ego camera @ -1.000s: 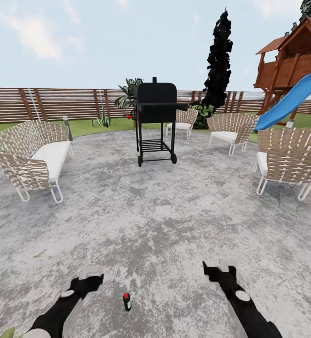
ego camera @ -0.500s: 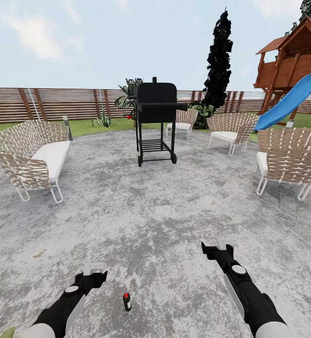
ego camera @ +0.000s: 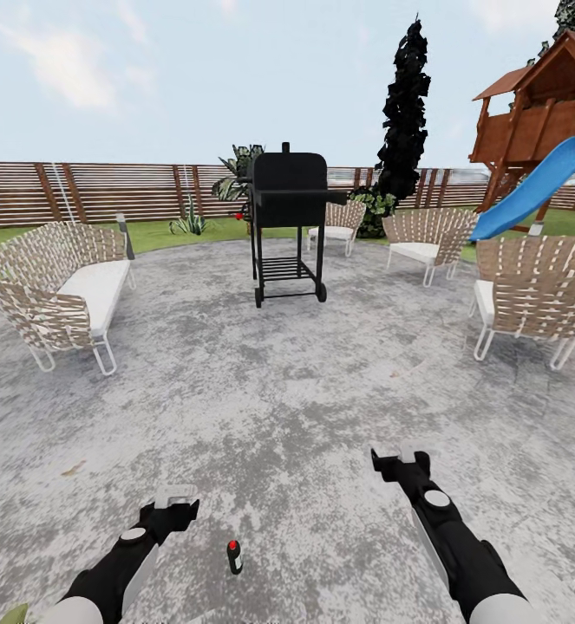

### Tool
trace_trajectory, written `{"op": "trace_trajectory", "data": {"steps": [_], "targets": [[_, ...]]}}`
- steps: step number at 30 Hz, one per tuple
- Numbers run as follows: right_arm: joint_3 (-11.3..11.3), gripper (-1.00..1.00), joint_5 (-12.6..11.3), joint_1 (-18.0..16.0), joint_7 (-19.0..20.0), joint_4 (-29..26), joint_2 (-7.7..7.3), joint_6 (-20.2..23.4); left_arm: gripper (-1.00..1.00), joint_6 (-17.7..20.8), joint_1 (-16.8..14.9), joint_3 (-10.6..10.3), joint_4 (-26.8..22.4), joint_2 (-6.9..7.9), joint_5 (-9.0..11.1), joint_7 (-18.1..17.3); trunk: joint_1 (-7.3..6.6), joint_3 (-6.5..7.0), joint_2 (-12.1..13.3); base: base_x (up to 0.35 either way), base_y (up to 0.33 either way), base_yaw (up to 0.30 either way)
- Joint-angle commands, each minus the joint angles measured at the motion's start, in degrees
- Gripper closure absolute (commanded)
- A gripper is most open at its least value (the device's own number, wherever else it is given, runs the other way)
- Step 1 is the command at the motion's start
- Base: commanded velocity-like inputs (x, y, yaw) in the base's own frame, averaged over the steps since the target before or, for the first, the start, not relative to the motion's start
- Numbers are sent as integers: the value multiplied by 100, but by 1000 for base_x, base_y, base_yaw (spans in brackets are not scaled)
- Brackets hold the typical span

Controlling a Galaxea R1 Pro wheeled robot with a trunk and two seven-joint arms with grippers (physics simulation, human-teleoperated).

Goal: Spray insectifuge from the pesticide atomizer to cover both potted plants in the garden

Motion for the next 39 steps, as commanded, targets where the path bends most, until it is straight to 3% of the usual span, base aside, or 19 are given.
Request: {"op": "trace_trajectory", "data": {"steps": [1,11,20,31,39], "targets": [[0,-100,76,-1,-2,-11,7,39,-100,13,-1,-14,-6,3,40,-2,-2,-5,-2,-58,-122,0],[-18,-100,87,0,2,-44,11,27,-100,5,-1,-10,-4,3,42,-2,-2,-5,-2,-14,-235,0],[-22,-100,84,3,2,-50,11,31,-100,-16,-1,-9,-3,11,49,-8,-2,-5,-2,0,-36,0],[-33,-100,76,1,-6,-49,12,32,-100,-22,-1,-25,3,44,40,-36,240,-259,-443,0,-1,0],[-36,-100,76,2,-7,-47,11,32,-100,-27,14,-47,9,97,-27,-452,416,-474,-764,0,0,0]]}}
